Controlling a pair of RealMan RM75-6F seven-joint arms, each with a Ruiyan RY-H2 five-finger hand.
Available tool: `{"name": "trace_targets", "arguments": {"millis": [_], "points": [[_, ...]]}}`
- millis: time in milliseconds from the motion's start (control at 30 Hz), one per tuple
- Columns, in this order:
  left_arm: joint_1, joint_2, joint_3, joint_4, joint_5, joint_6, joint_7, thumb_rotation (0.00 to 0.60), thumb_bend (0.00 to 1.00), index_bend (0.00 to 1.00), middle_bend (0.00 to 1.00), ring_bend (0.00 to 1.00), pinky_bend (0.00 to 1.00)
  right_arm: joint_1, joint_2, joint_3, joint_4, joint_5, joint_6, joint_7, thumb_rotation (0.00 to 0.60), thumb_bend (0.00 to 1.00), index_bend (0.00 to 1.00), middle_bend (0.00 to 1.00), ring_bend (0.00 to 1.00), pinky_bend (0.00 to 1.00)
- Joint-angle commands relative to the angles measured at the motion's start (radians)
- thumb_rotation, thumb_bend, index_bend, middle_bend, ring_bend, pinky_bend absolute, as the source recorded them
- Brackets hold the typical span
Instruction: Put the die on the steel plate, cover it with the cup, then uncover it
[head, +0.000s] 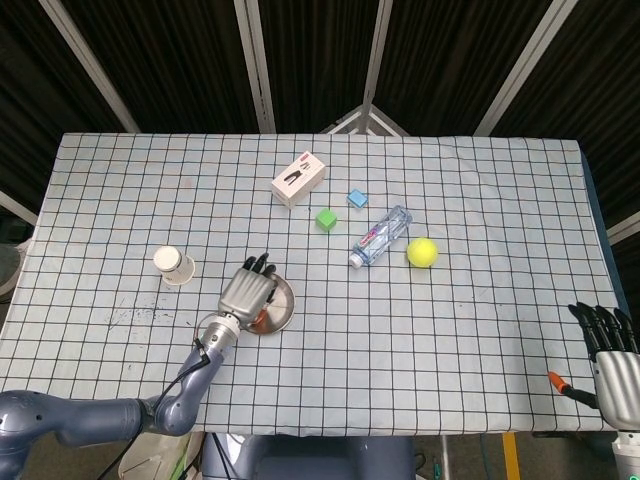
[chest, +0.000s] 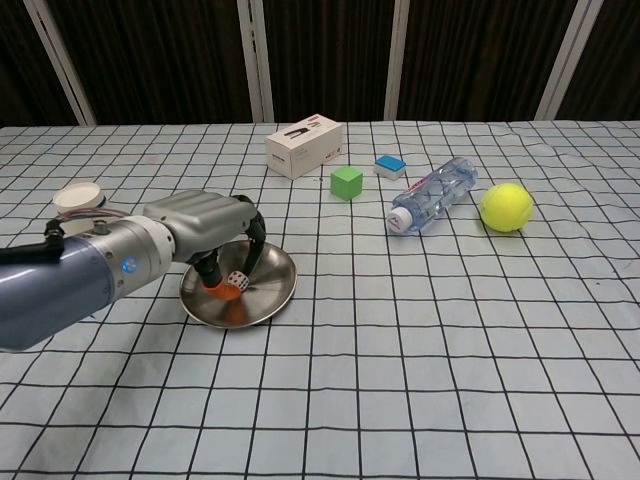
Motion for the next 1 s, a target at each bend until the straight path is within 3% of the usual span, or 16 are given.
{"name": "trace_targets", "arguments": {"millis": [33,200,400,600,767,833,1000], "points": [[-0.002,0.002,0.010,0.009,0.009,-0.014,-0.012,0.600,0.35,0.38,0.11,0.00,0.11,0.001,0.000,0.001,0.001,0.005,-0.003,-0.001,0.600,0.13,0.12,0.14,0.10,0.03],[-0.009,0.011,0.019,0.005,0.027,-0.026,-0.027,0.600,0.28,0.21,0.04,0.00,0.11,0.003,-0.002,0.002,0.003,0.005,-0.006,-0.001,0.600,0.13,0.12,0.14,0.10,0.03],[-0.002,0.033,0.031,-0.030,0.071,-0.013,-0.058,0.600,0.26,0.11,0.01,0.00,0.11,0.001,-0.001,0.001,0.002,0.004,-0.003,-0.002,0.600,0.13,0.12,0.14,0.10,0.03],[0.041,0.123,0.006,-0.182,0.193,0.093,-0.151,0.600,0.26,0.17,0.08,0.00,0.11,-0.002,0.003,0.001,-0.002,0.000,0.002,0.007,0.600,0.13,0.12,0.14,0.10,0.03],[0.114,0.186,0.017,-0.214,0.387,0.290,-0.212,0.600,0.26,0.18,0.08,0.00,0.11,-0.005,0.007,-0.003,-0.012,-0.012,0.011,0.010,0.600,0.13,0.12,0.14,0.10,0.03],[0.130,0.206,0.013,-0.223,0.377,0.308,-0.211,0.600,0.26,0.18,0.08,0.00,0.11,-0.007,0.009,-0.005,-0.017,-0.017,0.016,0.008,0.600,0.13,0.12,0.14,0.10,0.03],[0.151,0.324,-0.023,-0.299,0.212,0.258,-0.155,0.600,0.26,0.19,0.07,0.00,0.11,-0.012,0.014,-0.009,-0.030,-0.026,0.026,-0.001,0.600,0.13,0.12,0.14,0.10,0.03]]}}
